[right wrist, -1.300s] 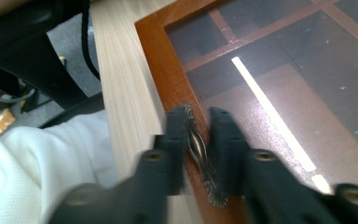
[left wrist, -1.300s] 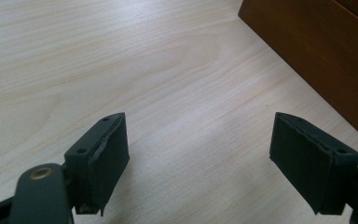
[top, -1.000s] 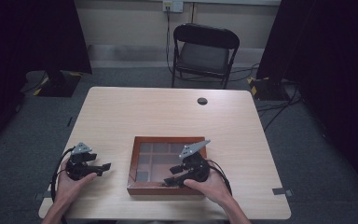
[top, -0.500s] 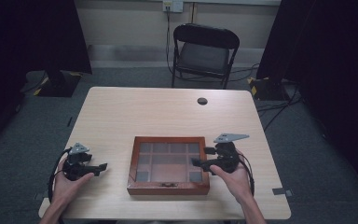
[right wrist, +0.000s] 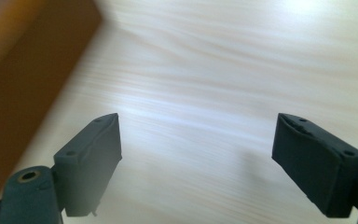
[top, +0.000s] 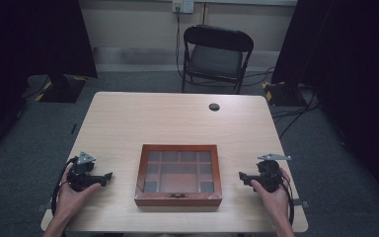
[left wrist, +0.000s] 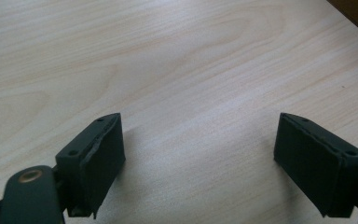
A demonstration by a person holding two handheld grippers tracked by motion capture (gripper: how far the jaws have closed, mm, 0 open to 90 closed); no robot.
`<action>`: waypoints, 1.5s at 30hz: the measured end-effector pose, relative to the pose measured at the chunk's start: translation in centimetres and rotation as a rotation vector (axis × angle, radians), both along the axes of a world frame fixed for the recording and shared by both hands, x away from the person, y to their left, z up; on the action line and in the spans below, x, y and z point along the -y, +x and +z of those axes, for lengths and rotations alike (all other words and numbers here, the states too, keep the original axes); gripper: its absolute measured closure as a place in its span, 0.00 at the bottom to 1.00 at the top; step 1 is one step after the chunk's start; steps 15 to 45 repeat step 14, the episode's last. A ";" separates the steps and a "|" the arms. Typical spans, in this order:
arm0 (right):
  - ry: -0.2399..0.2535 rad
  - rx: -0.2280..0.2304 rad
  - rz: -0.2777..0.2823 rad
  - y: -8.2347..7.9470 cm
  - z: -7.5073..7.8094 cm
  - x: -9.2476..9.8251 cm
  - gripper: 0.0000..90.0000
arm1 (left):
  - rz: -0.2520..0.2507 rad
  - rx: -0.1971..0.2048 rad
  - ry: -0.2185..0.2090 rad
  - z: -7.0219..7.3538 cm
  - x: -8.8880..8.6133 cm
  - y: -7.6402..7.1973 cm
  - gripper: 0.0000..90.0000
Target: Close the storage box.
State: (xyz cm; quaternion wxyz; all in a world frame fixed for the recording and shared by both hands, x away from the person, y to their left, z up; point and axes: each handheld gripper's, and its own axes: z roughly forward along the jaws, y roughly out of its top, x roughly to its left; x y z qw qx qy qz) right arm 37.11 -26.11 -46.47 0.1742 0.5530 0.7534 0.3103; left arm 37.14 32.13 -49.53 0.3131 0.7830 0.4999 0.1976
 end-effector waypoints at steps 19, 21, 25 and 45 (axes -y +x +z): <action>-0.072 0.091 -0.141 -0.3 -3.7 1.0 0.00 | 0.012 0.069 -0.028 -0.7 -0.2 -0.3 0.15; -0.072 0.091 -0.141 -0.3 -3.7 1.0 0.00 | 0.012 0.069 -0.028 -0.7 -0.2 -0.3 0.15; -0.072 0.091 -0.141 -0.3 -3.7 1.0 0.00 | 0.012 0.069 -0.028 -0.7 -0.2 -0.3 0.15; -0.072 0.091 -0.141 -0.3 -3.7 1.0 0.00 | 0.012 0.069 -0.028 -0.7 -0.2 -0.3 0.15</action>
